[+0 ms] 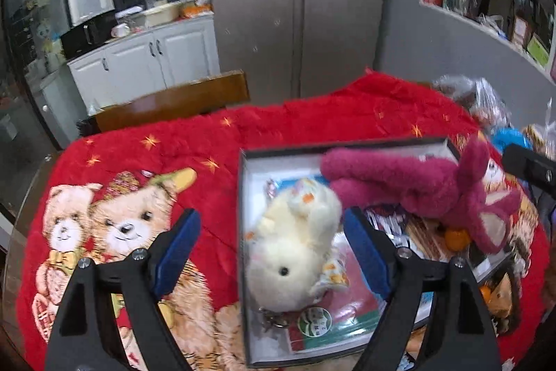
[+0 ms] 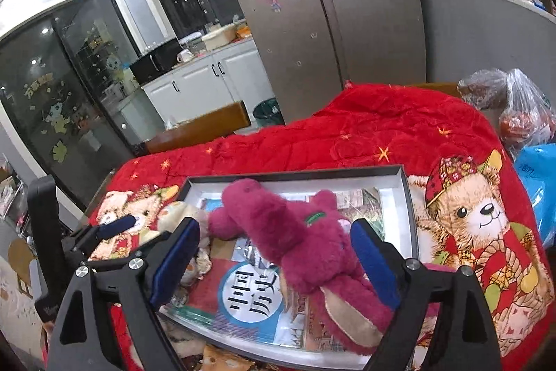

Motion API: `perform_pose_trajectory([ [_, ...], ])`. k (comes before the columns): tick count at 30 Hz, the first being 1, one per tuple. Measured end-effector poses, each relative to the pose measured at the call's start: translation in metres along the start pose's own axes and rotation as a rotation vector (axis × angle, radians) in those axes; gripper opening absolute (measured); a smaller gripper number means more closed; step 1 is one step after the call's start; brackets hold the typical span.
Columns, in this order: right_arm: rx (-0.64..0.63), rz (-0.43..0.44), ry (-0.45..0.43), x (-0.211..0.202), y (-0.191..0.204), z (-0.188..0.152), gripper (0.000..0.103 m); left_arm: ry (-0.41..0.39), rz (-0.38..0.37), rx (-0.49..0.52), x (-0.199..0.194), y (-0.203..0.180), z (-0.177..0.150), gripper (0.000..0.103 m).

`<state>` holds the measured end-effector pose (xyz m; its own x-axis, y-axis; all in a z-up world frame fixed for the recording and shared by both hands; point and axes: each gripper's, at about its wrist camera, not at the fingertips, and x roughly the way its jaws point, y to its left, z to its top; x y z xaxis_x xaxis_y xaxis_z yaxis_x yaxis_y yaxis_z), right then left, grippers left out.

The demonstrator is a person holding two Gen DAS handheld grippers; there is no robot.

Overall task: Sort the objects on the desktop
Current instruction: 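Lower the white bunny into the tray and open the left tool while the right tool releases the pink bear, then lift both tools away from the tray back toward the pile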

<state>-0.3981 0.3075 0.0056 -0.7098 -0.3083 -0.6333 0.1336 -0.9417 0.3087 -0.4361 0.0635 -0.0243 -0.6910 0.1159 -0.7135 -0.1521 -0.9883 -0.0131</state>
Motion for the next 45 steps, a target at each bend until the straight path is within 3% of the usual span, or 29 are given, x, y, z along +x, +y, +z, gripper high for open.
perform_pose_trajectory([
  [6,-0.099,-0.027,-0.095,-0.028,0.019,0.005,0.091,-0.059,-0.067,-0.052,-0.040,0.018,0.014,0.089],
  [11,-0.072,0.034,-0.142,-0.061,0.031,0.008,0.091,-0.125,-0.094,-0.073,-0.083,0.028,0.022,0.089],
  [17,-0.104,0.029,-0.204,-0.114,0.053,-0.002,0.095,-0.139,-0.230,-0.122,-0.143,0.030,0.018,0.089],
  [19,-0.106,0.046,-0.228,-0.133,0.061,-0.012,0.098,-0.192,-0.353,-0.159,-0.177,0.031,0.010,0.089],
  [21,-0.110,0.084,-0.245,-0.150,0.069,-0.020,0.099,-0.234,-0.389,-0.155,-0.207,0.029,0.002,0.096],
  [26,-0.114,0.066,-0.302,-0.185,0.093,-0.041,0.099,-0.340,-0.247,-0.039,-0.267,0.016,-0.027,0.102],
  [31,-0.172,0.038,-0.326,-0.199,0.108,-0.058,0.099,-0.318,-0.241,-0.050,-0.280,0.026,-0.055,0.102],
  [34,-0.182,0.016,-0.348,-0.197,0.107,-0.070,0.099,-0.312,-0.266,-0.088,-0.269,0.036,-0.069,0.102],
  [37,-0.178,-0.013,-0.369,-0.187,0.102,-0.084,0.099,-0.335,-0.324,-0.061,-0.255,0.037,-0.084,0.102],
  [40,-0.123,-0.023,-0.349,-0.165,0.087,-0.095,0.099,-0.325,-0.294,-0.046,-0.231,0.036,-0.101,0.103],
  [45,-0.100,0.003,-0.301,-0.140,0.066,-0.114,0.099,-0.262,-0.167,0.048,-0.189,0.022,-0.110,0.103],
])
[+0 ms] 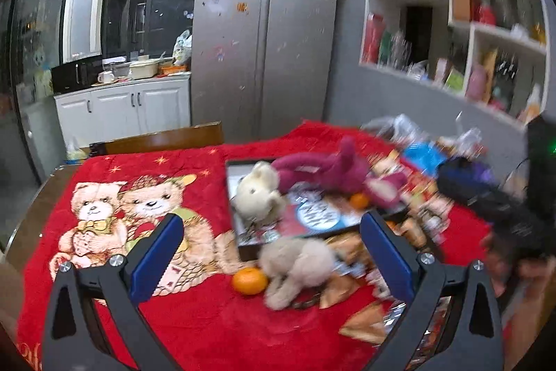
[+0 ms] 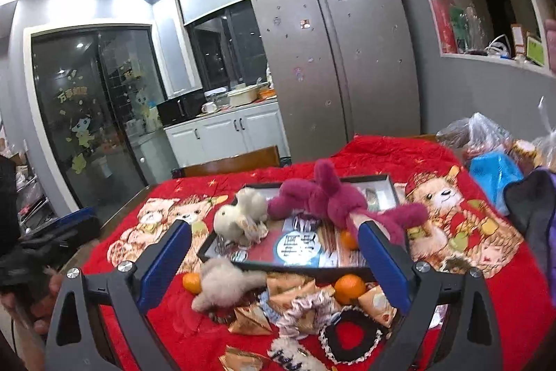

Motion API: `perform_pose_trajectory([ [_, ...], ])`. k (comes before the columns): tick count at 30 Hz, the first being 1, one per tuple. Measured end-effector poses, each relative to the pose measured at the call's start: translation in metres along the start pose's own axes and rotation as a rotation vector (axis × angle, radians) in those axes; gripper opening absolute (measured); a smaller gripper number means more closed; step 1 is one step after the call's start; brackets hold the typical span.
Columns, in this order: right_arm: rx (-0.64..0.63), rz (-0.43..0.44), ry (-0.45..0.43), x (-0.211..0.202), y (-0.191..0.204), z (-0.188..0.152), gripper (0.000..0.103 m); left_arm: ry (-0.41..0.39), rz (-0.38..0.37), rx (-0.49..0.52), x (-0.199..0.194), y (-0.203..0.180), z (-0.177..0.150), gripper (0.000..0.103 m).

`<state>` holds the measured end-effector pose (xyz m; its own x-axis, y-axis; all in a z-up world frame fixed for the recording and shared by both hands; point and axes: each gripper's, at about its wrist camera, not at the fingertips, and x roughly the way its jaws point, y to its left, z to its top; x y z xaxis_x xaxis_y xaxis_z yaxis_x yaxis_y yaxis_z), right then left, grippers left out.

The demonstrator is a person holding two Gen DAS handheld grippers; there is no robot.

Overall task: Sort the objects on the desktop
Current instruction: 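Lift both tools away from the tray back toward the pile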

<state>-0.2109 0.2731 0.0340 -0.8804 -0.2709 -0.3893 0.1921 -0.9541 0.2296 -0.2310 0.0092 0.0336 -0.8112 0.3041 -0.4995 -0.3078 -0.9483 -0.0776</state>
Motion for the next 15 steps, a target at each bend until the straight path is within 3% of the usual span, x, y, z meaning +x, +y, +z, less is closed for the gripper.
perform_pose_trajectory([
  [6,0.043,-0.057,-0.022,0.004,-0.015,-0.011,0.099,0.087,-0.018,0.018,0.042,-0.001,-0.023,0.103],
  [15,0.098,-0.010,0.147,0.044,-0.023,-0.031,0.099,0.151,0.064,0.055,0.085,0.011,-0.053,0.102],
])
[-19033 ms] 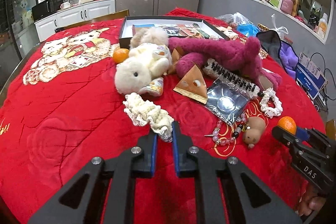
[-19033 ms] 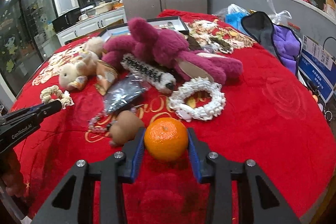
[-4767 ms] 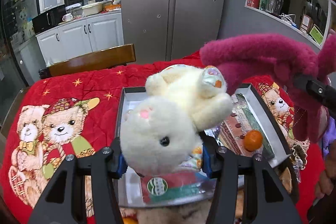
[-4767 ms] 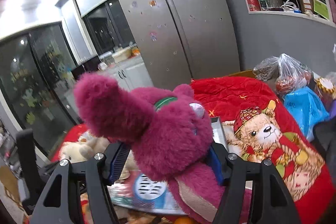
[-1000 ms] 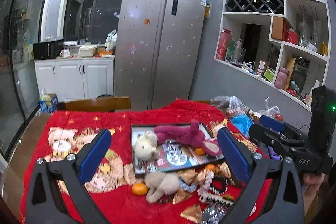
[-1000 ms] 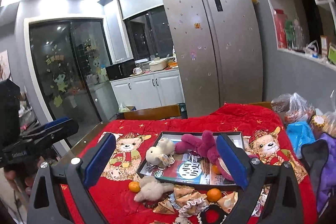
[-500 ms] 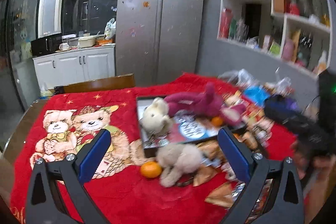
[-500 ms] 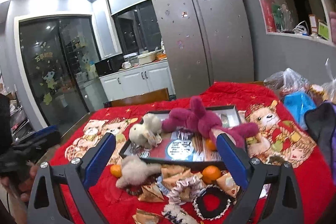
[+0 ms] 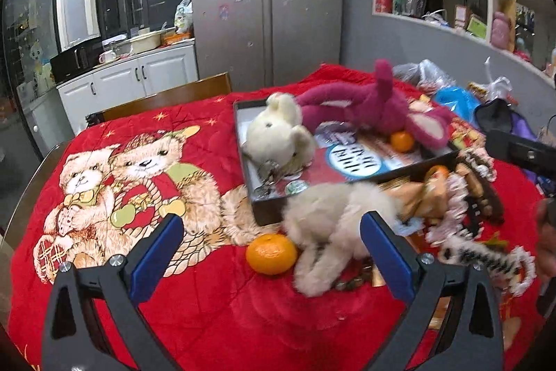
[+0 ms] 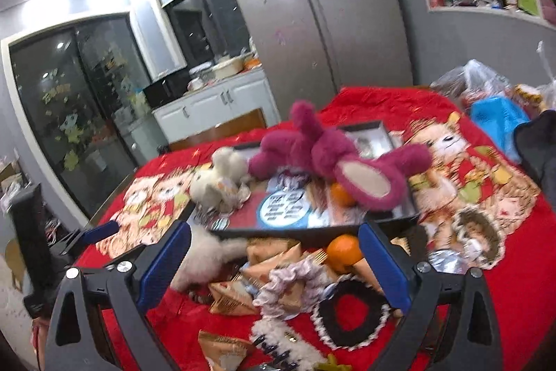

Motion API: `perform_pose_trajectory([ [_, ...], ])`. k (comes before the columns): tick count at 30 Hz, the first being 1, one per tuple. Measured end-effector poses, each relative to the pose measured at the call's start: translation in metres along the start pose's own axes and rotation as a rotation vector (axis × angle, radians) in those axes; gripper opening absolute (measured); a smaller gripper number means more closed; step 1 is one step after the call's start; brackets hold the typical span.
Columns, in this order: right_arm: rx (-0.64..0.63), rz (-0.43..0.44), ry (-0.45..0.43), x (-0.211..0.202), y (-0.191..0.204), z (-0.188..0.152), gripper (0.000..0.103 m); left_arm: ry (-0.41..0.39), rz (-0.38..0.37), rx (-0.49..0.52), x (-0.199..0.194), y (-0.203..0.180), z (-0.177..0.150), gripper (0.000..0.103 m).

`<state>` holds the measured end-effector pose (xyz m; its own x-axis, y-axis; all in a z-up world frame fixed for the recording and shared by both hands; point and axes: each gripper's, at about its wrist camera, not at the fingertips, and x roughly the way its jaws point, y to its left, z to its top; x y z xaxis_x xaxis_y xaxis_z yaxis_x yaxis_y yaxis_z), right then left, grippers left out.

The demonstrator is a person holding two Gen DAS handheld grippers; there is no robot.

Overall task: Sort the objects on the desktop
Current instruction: 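Lift both tools away from the tray back toward the pile, then grasp an orange with the left tool while the right tool grasps the white lace scrunchie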

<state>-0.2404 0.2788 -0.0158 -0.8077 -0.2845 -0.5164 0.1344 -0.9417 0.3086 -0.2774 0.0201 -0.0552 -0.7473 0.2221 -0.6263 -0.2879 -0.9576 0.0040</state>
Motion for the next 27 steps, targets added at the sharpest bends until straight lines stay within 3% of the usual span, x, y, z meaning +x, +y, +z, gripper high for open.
perform_pose_trajectory([
  [7,0.041,0.041,0.097,0.020,-0.011,-0.011,0.099,0.069,0.040,-0.031,0.026,0.015,-0.010,0.102],
  [11,0.036,0.011,0.141,0.030,-0.015,-0.016,0.099,0.104,0.060,-0.006,0.039,0.017,-0.017,0.102],
  [15,-0.028,-0.052,0.174,0.039,-0.009,-0.023,0.099,0.136,0.015,-0.039,0.047,0.023,-0.017,0.102],
  [19,-0.047,-0.067,0.210,0.047,-0.006,-0.030,0.099,0.190,0.022,-0.064,0.058,0.029,-0.019,0.101],
  [23,-0.038,-0.082,0.248,0.055,-0.009,-0.034,0.087,0.197,0.026,-0.063,0.060,0.028,-0.020,0.101],
  [25,-0.032,-0.084,0.265,0.057,-0.011,-0.035,0.075,0.193,0.022,-0.057,0.059,0.027,-0.020,0.097],
  [27,-0.048,-0.092,0.270,0.057,-0.010,-0.035,0.067,0.188,0.008,-0.053,0.058,0.026,-0.019,0.085],
])
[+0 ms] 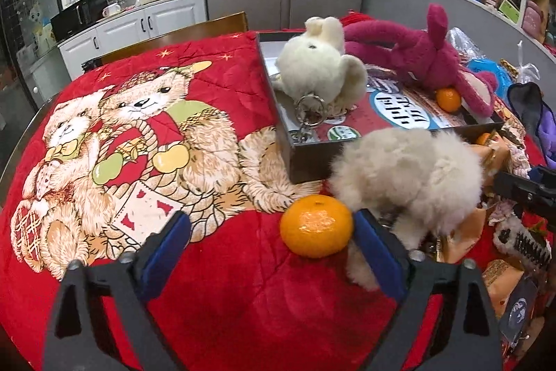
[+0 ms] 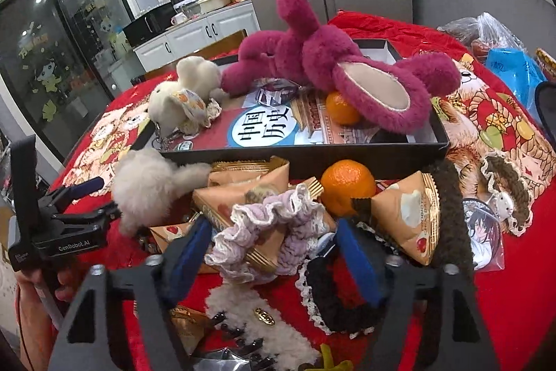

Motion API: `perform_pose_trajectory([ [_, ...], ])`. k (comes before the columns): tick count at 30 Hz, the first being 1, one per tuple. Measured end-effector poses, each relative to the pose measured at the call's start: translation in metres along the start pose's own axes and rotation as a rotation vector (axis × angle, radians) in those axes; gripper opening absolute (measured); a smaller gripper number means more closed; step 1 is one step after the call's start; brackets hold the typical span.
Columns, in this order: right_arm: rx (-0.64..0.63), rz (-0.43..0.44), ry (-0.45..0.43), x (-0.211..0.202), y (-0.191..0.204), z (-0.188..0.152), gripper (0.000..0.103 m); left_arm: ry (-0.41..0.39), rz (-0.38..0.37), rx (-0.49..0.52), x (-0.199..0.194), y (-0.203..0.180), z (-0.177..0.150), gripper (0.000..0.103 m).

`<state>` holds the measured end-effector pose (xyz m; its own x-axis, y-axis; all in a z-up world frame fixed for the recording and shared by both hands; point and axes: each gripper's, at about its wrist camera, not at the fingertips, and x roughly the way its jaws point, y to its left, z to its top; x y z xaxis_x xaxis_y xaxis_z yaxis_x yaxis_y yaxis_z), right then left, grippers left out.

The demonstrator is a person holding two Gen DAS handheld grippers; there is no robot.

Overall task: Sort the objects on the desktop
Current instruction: 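Grasp an orange with the left tool while the right tool grasps the white lace scrunchie, then carry the orange and lace scrunchie with both tools over the tray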

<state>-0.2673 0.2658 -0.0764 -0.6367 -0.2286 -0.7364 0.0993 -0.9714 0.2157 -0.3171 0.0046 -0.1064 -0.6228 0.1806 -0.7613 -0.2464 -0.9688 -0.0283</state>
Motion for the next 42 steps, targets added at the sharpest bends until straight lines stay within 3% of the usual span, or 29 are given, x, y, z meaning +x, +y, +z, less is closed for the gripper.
perform_pose_trajectory([
  [6,-0.047,-0.004,-0.021,-0.010,0.006,0.002,0.044,-0.003,-0.024,0.014,-0.003,-0.006,0.000,0.042],
  [10,-0.061,0.001,-0.038,-0.020,0.007,0.003,0.021,-0.019,-0.012,0.009,-0.007,-0.006,-0.001,0.041],
  [12,-0.056,0.005,-0.050,-0.025,0.006,0.005,0.014,-0.022,-0.015,0.000,-0.008,-0.004,-0.001,0.041],
  [26,-0.024,0.057,-0.116,-0.052,0.000,0.009,0.014,-0.084,-0.010,0.003,-0.028,-0.006,0.002,0.041],
  [34,-0.040,0.089,-0.083,-0.044,0.006,0.007,0.017,-0.065,0.000,0.008,-0.021,-0.007,0.000,0.041],
  [42,-0.047,0.050,-0.079,-0.041,0.005,0.005,0.013,-0.082,-0.014,-0.010,-0.028,-0.002,0.002,0.041],
])
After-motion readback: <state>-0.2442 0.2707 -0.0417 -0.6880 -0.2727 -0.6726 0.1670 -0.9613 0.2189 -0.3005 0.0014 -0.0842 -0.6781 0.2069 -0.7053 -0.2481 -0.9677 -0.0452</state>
